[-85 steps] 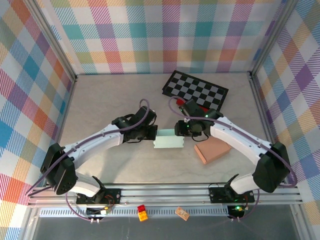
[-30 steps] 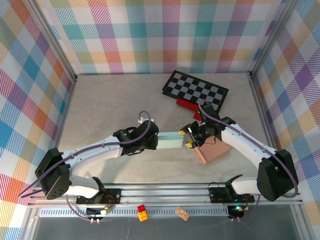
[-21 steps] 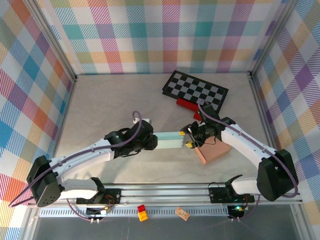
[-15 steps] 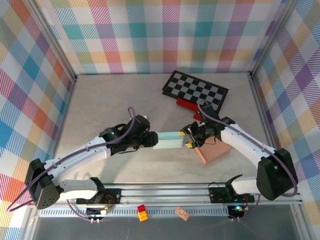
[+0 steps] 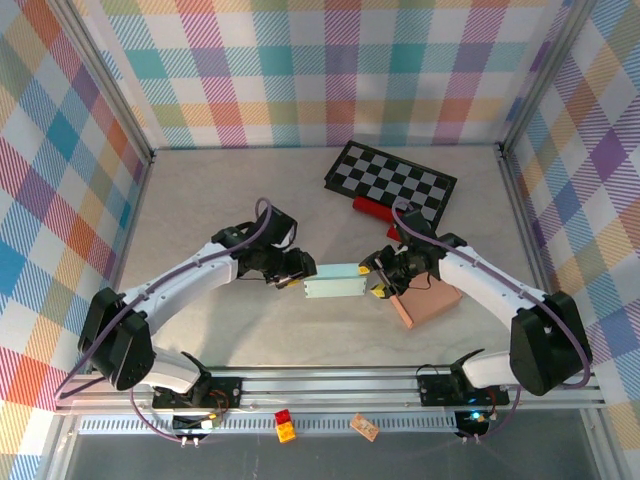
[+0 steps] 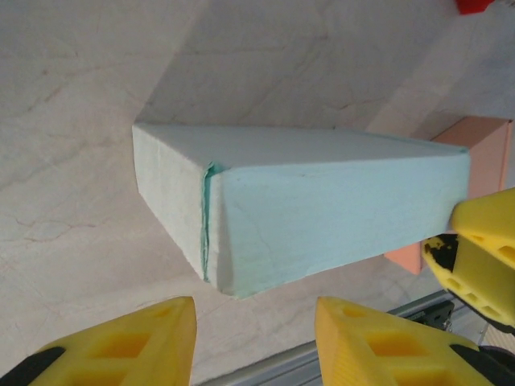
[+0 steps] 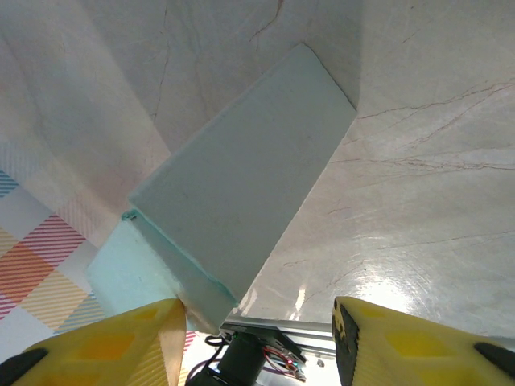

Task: Fold the paper box

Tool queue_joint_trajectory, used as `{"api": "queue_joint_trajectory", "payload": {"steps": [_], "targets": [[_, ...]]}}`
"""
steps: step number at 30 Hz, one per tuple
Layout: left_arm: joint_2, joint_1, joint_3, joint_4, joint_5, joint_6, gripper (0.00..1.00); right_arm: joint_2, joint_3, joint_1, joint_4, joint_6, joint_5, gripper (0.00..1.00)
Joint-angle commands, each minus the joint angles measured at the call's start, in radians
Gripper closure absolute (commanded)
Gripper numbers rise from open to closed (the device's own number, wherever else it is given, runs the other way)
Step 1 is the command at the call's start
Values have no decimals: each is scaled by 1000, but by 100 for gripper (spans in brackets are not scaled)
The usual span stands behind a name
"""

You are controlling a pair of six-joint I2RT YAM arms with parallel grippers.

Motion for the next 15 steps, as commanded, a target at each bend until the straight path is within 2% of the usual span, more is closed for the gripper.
{"api": "queue_joint_trajectory", "payload": {"steps": [1,5,10,15], "targets": [[-8,43,-26,17,62,-20,60,24,-25,-4,-79,-16,35,49],[7,61,-14,35,61,-17,62,28,-25,-4,-81,-17,36,49],[15,63,-44,50,69,-19,70,32,-25,-4,-78,-16,38,48],[21,63,-69,48,64,-2,71,35,-25,-4,-79,-17,39,49]]}}
